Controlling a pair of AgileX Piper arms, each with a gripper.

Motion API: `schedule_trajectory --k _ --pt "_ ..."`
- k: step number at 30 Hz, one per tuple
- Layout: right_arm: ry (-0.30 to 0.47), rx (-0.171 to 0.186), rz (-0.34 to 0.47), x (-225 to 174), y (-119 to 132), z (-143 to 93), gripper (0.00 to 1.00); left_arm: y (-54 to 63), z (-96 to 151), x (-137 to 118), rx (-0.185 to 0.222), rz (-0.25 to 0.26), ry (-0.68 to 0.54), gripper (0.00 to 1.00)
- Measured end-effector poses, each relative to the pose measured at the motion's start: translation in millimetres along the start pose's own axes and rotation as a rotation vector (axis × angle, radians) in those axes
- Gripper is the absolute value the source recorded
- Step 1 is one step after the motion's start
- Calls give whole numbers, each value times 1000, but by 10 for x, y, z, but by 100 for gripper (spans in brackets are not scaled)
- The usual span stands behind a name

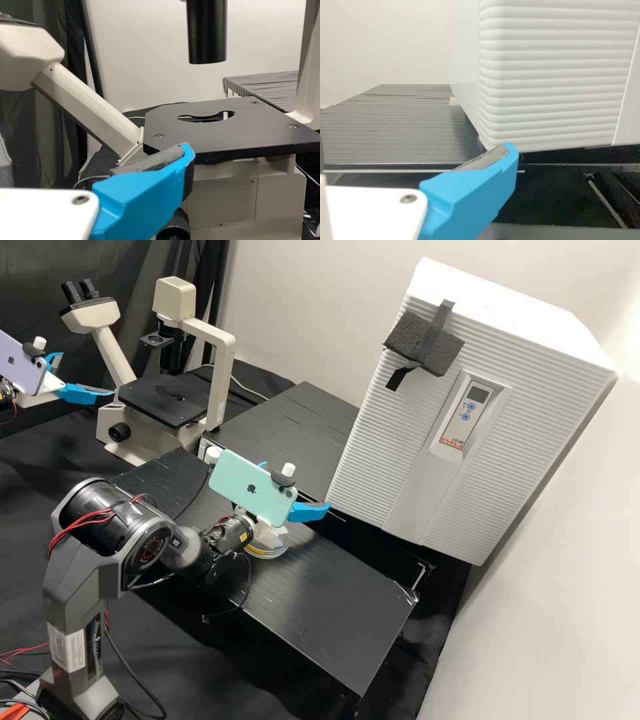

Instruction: Open the petri dish lid.

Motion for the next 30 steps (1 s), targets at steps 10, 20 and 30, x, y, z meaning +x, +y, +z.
schedule_trajectory --k 10,20,30 --pt "-2 -3 1 -29 0 26 100 0 0 0 0 0 0 100" --pt "67 27 92 -556 186 84 100 0 0 0 0 0 0 100" --pt "100 11 101 -919 131 119 100 0 0 0 0 0 0 100"
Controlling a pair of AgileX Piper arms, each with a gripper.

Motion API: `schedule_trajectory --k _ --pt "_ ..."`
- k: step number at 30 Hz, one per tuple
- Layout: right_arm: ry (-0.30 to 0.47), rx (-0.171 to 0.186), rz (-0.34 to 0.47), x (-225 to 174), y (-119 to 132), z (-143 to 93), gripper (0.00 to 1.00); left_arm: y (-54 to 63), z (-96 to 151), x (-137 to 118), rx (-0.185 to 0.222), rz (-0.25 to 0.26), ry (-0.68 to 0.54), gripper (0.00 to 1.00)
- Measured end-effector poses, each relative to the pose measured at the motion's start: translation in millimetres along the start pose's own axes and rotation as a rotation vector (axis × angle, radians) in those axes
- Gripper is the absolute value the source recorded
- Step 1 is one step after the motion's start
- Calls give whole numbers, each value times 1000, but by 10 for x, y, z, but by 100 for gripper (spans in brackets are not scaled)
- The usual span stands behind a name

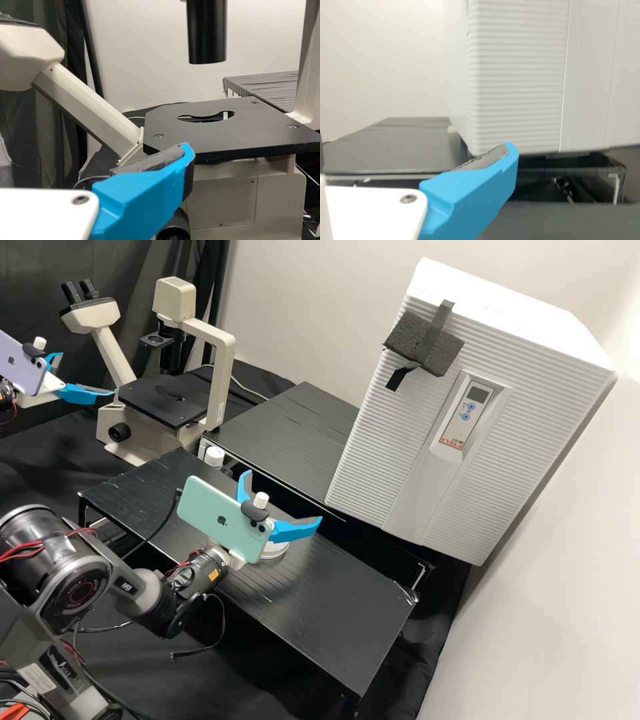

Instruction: Open the petri dish lid.

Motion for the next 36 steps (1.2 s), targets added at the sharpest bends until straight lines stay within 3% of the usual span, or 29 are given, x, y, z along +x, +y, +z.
schedule_trajectory --k 9,24,30,36 --pt "-46 -2 -28 -123 -55 90 100 0 0 0 0 0 0 100" --pt "-31 -11 -98 -138 -171 82 100 0 0 0 0 0 0 100" --pt "-43 -40 -136 -119 -257 123 100 0 0 0 0 0 0 100" --pt "-42 -43 -137 -114 -269 135 100 0 0 0 0 0 0 100"
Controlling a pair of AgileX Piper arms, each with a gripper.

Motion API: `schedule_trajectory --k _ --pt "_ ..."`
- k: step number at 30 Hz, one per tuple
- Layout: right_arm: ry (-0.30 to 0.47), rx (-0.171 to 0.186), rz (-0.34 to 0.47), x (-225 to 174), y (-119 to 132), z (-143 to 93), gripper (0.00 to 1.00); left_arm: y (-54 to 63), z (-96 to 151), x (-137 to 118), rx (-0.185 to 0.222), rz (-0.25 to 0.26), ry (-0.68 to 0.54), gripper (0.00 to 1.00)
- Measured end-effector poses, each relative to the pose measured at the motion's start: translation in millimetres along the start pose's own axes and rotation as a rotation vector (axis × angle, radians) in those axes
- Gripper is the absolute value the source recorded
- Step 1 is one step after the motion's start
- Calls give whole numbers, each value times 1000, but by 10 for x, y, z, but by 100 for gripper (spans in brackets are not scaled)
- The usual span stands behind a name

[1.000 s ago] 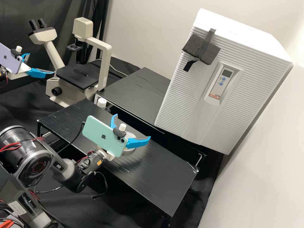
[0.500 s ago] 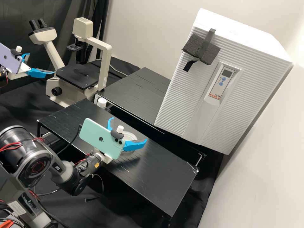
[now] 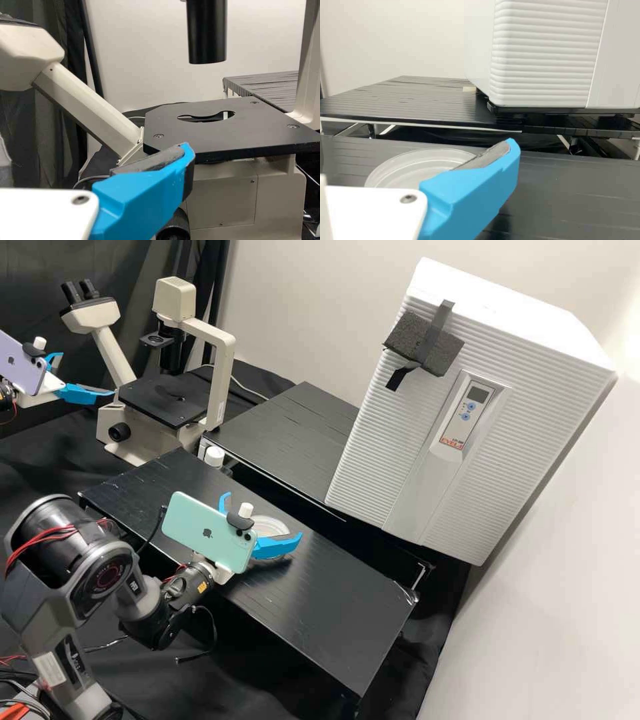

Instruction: Open the petri dish lid.

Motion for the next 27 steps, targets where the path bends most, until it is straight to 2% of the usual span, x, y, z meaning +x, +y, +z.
schedule_trajectory --k 27 --pt "-24 5 24 47 6 47 100 0 0 0 0 0 0 100"
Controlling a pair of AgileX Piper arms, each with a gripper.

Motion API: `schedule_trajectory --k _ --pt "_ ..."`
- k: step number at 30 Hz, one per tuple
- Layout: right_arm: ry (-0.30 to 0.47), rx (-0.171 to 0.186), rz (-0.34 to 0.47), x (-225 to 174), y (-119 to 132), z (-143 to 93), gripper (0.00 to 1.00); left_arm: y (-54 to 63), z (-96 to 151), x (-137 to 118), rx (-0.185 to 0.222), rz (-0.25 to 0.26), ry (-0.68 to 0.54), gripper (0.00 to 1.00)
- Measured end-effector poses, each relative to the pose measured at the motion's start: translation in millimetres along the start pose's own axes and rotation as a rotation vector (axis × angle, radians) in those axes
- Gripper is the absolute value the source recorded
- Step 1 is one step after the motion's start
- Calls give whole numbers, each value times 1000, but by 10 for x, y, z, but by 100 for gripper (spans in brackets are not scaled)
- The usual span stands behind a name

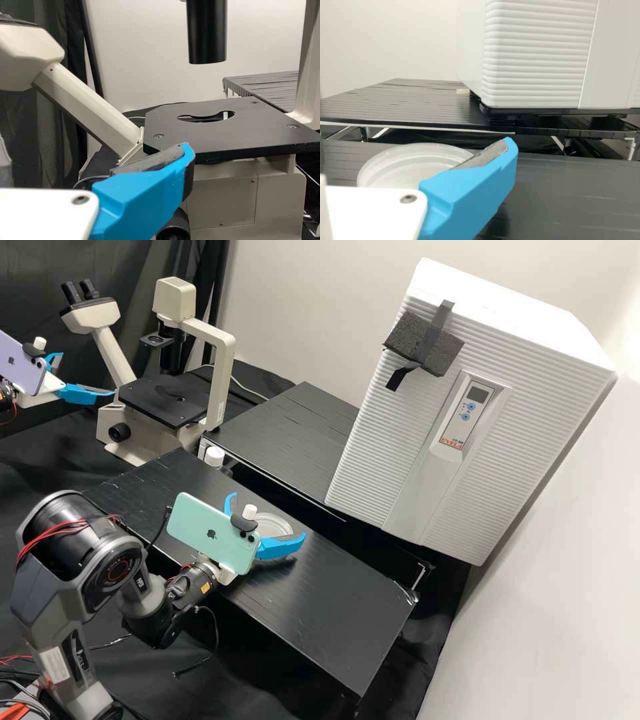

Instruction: Open the petri dish lid.

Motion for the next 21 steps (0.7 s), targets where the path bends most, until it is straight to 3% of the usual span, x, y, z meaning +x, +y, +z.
schedule_trajectory --k 15,16,21 --pt "-1 -4 -1 -33 6 6 100 0 0 0 0 0 0 100" --pt "2 -4 2 -38 12 -1 0 0 0 0 0 0 0 100" --pt "11 -4 9 -44 26 -18 0 0 0 0 0 0 0 100"
